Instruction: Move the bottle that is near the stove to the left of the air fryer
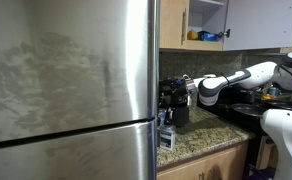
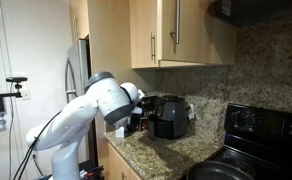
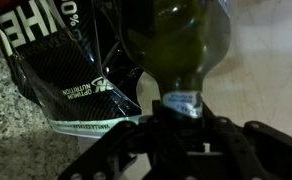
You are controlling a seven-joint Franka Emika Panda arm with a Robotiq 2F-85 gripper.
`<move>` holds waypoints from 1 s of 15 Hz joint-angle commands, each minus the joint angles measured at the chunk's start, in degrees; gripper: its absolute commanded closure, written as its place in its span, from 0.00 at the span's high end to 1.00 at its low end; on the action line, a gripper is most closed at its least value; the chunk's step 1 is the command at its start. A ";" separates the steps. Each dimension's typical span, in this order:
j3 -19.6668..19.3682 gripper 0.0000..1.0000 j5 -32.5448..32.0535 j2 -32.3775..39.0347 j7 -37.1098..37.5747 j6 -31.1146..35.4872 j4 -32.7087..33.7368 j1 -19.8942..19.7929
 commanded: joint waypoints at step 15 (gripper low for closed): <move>-10.01 0.11 -9.98 -6.91 -10.36 6.99 13.91 21.45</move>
